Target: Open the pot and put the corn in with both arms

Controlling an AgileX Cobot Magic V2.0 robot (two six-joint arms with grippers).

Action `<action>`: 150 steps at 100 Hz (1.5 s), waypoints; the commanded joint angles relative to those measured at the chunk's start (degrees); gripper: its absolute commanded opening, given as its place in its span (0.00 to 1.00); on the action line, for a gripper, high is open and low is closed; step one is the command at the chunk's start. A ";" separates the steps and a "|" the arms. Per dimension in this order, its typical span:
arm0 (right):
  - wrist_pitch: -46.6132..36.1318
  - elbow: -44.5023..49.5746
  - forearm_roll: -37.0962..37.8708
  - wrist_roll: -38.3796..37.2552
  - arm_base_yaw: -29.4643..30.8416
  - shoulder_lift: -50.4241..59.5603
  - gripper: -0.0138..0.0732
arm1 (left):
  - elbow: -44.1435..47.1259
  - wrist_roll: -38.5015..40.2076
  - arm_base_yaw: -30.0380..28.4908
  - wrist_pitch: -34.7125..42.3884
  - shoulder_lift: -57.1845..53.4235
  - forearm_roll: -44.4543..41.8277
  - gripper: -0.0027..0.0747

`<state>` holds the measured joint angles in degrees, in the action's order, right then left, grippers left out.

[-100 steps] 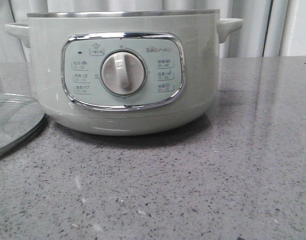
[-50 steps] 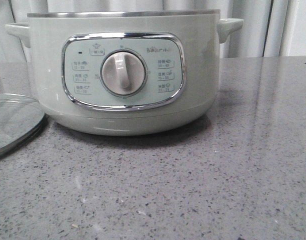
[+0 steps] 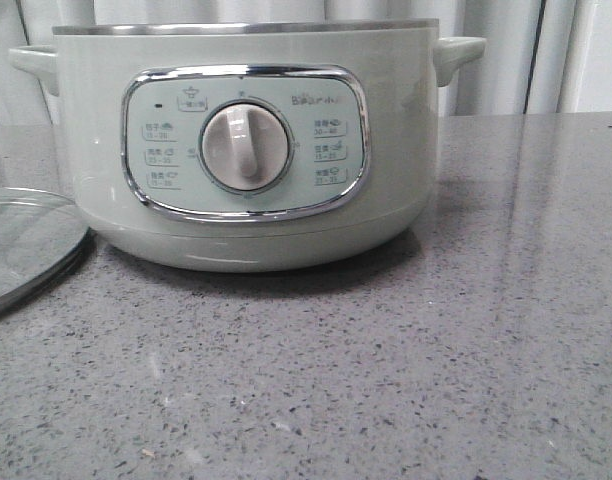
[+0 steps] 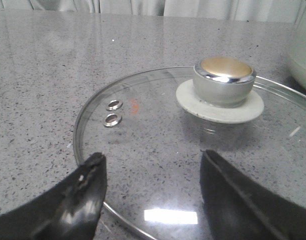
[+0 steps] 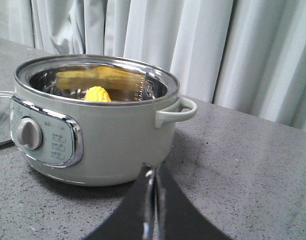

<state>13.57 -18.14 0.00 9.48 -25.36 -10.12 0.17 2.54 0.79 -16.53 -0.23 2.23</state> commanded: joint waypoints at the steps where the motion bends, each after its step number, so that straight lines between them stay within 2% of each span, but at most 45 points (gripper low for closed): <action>1: -4.84 -1.56 0.68 0.34 -0.01 -0.45 0.08 | 1.12 0.36 -0.04 4.05 -1.78 1.21 0.01; 49: -4.84 -1.56 0.68 0.34 -0.01 -0.45 0.08 | 1.12 0.36 -0.04 3.24 -1.78 1.64 0.01; 62: -4.84 -1.56 0.68 0.34 -0.01 -0.45 0.08 | 1.12 0.36 -0.04 0.73 -1.78 1.28 0.01; 150: -4.84 -1.56 0.68 0.34 -0.01 -0.45 0.08 | 1.12 0.36 -0.04 0.72 -1.78 1.46 0.01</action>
<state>13.57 -18.14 0.00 9.48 -25.36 -10.12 0.17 2.54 0.79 -18.40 -0.23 3.47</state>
